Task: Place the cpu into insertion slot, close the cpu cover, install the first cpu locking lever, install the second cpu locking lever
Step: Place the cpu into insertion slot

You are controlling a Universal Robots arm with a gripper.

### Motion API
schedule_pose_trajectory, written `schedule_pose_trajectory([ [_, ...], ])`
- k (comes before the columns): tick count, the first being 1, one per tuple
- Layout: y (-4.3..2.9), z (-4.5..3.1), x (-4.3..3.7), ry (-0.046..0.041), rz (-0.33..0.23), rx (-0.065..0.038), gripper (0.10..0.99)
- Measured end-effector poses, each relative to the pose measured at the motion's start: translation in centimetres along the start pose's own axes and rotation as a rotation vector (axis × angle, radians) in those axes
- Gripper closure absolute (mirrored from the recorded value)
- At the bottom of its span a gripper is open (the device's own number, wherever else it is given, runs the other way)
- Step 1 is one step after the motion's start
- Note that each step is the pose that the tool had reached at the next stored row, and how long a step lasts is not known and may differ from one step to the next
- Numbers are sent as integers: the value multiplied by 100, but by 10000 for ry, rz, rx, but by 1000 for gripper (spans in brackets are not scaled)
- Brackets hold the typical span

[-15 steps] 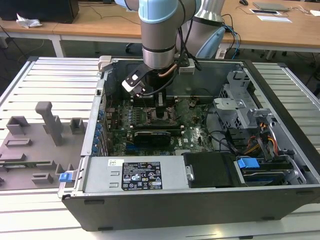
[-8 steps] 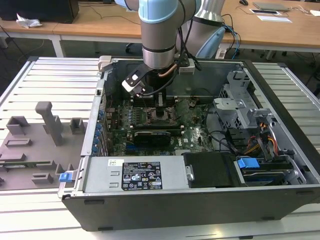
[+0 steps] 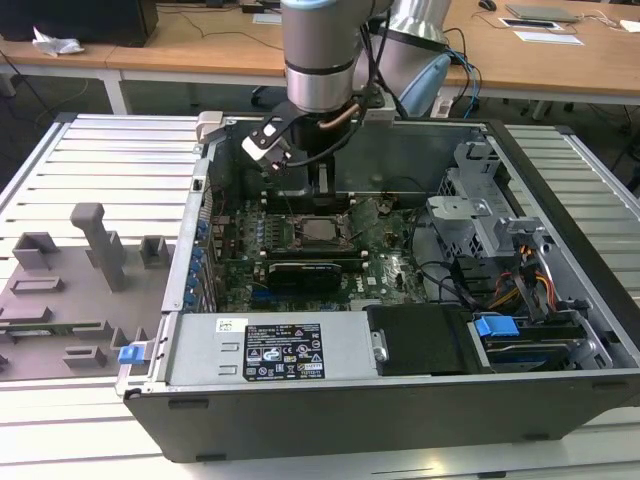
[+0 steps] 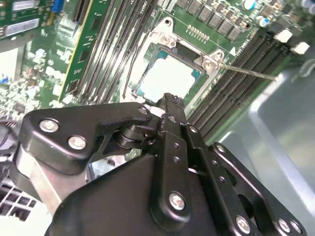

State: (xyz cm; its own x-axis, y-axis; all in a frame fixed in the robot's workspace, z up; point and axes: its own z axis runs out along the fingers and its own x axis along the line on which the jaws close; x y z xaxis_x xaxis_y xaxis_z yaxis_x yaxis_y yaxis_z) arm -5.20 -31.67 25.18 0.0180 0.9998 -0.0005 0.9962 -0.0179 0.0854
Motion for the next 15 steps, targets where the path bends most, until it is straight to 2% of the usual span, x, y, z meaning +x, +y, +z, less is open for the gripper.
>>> schedule_pose_trajectory([
  [5, 14, -167, 0, 0, 1, 1, 980],
  [10, 16, -184, 0, 2, 2, 13, 980],
  [12, 23, -183, 0, 5, 2, 284, 980],
  [15, 23, -182, 0, 6, 2, 316, 980],
])
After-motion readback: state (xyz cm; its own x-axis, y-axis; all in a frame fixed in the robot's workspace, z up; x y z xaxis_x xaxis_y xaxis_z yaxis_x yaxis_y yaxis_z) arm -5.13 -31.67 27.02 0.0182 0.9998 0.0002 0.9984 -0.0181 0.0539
